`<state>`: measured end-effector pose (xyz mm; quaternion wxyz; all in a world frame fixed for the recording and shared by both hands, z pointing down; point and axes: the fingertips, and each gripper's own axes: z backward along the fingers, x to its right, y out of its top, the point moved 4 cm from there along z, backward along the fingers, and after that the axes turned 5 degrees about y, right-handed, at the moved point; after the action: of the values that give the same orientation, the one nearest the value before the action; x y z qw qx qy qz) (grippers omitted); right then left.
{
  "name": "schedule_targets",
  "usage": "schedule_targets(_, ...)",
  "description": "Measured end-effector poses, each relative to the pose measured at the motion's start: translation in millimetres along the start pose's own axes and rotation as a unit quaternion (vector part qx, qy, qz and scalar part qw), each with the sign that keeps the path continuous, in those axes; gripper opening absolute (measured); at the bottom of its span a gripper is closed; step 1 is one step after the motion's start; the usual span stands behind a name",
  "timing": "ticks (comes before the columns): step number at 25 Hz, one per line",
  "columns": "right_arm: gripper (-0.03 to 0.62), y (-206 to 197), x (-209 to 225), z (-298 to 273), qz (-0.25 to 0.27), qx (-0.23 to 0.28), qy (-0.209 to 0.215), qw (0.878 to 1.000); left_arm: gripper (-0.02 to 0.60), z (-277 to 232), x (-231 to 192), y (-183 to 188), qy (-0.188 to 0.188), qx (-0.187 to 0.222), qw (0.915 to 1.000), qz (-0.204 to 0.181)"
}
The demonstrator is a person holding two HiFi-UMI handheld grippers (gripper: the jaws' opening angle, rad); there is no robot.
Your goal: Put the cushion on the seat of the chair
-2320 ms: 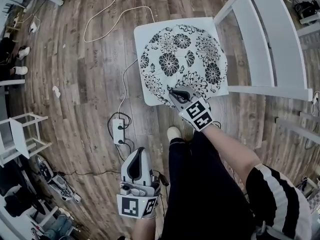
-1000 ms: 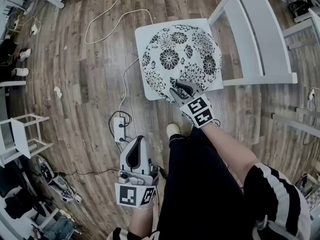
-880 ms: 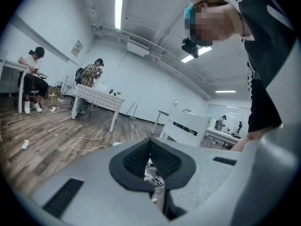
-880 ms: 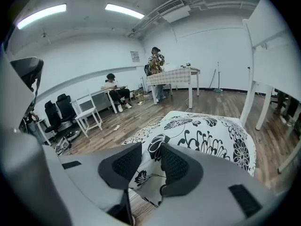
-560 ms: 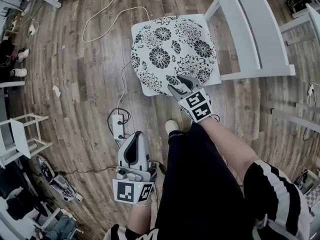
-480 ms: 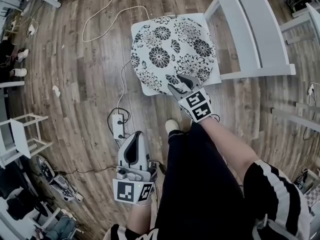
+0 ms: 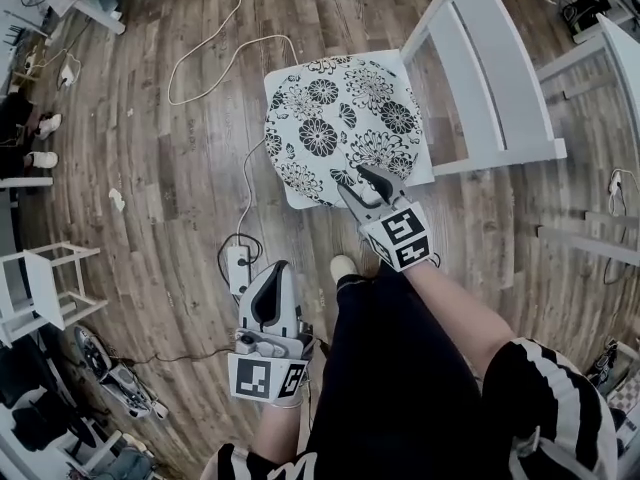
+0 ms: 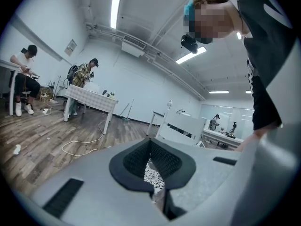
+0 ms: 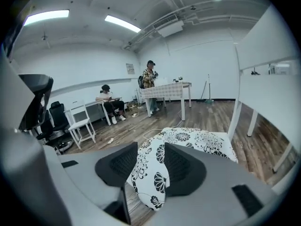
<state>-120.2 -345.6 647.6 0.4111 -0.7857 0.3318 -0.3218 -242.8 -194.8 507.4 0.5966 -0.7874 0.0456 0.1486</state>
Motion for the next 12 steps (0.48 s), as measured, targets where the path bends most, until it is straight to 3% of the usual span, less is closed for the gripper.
schedule_targets(5, 0.177, 47, -19, 27, 0.044, 0.032, 0.007, 0.999, 0.005, -10, 11, 25, -0.028, 0.011, 0.9995, -0.012)
schedule_targets(12, 0.165, 90, -44, 62, 0.057, 0.077, 0.01, 0.995, 0.006, -19, 26, 48, -0.058, 0.019, 0.9978, -0.027)
